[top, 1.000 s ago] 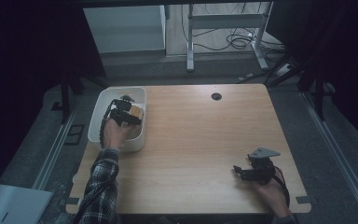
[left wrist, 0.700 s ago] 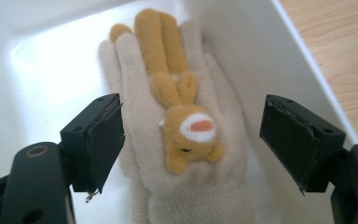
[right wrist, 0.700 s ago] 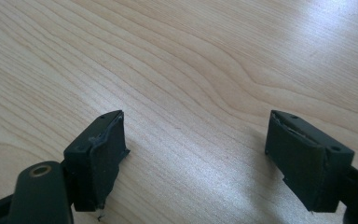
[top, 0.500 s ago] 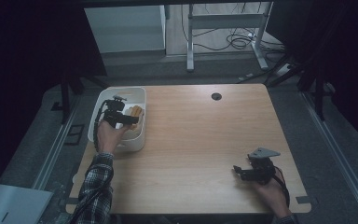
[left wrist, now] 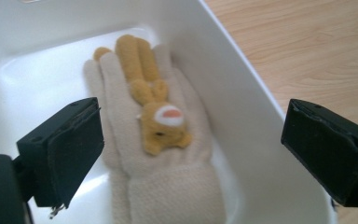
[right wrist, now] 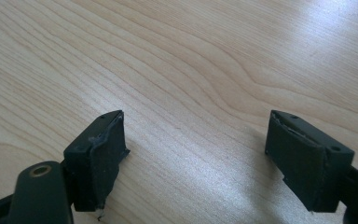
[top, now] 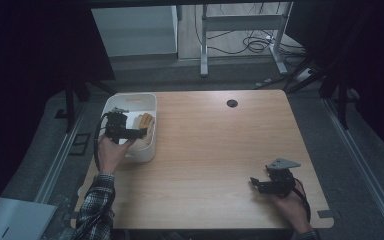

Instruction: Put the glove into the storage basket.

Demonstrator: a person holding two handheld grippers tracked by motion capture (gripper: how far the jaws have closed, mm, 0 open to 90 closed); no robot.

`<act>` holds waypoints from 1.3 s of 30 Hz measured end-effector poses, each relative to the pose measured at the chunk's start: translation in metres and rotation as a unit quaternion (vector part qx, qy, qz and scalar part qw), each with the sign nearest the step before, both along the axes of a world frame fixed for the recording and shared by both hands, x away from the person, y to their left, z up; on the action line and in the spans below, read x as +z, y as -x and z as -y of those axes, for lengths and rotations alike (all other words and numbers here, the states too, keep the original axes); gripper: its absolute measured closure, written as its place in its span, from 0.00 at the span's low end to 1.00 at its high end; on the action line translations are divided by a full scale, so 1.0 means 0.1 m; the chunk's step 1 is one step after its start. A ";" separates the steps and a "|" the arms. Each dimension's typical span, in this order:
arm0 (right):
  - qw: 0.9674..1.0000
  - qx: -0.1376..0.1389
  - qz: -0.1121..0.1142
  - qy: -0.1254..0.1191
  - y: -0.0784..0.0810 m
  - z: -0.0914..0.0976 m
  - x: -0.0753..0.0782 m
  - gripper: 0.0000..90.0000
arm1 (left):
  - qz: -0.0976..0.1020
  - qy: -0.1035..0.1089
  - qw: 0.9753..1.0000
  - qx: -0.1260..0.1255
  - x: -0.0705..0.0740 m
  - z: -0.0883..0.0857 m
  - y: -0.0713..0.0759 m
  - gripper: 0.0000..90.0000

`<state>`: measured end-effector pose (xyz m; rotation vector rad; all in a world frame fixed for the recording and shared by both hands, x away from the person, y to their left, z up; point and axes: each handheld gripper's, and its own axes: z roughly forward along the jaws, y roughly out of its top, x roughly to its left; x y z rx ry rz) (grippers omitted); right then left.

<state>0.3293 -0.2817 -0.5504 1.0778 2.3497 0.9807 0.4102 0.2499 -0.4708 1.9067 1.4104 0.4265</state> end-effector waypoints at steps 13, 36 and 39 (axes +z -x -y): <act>1.000 -0.001 -0.001 0.000 0.00 0.00 0.00 0.23 | 0.034 0.024 0.997 -0.065 0.03 0.31 0.36 0.04; 1.000 0.001 0.000 0.000 0.00 0.00 0.00 0.22 | 0.071 0.012 0.985 -0.155 -0.05 0.92 0.80 0.03; 1.000 0.002 0.000 0.000 0.00 0.00 0.00 0.22 | 0.074 0.014 0.984 -0.163 -0.10 0.97 0.85 0.03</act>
